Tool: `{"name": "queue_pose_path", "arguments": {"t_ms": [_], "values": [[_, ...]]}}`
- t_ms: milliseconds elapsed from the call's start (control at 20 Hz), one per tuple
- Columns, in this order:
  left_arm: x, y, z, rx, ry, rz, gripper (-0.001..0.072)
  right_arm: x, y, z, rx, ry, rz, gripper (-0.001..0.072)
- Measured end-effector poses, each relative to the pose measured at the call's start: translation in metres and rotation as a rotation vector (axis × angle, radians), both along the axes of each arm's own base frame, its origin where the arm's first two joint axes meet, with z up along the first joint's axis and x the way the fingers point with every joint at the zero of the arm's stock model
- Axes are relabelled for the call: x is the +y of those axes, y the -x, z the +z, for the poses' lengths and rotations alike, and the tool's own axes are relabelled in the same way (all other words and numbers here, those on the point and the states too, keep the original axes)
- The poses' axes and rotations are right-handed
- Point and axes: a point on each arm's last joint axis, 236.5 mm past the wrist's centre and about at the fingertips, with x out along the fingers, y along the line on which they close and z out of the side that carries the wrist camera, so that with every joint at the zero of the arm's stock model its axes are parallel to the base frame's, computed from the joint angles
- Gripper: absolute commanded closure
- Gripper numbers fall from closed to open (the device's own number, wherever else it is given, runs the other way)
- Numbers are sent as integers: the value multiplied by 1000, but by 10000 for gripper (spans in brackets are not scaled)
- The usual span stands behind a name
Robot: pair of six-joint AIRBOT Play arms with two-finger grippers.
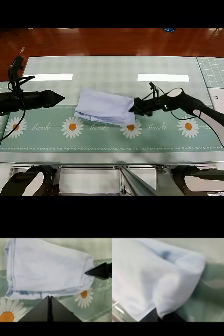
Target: Fold the shirts.
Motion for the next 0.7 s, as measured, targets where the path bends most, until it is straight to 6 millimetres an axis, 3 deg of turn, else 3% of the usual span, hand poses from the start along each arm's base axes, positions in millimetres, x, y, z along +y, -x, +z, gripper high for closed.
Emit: {"name": "queue_pose_path", "arguments": {"t_ms": [200,400,500,700], "values": [[0,0,0,0,0,0,694,20,-34,64,-147,-31,117,690],[0,0,0,0,0,0,694,20,-74,150,-346,36,202,690],[0,0,-1,2,0,0,693,7,-90,192,-435,103,210,690],[0,1,-2,5,0,-1,693,-42,-109,259,-538,217,140,691]]}}
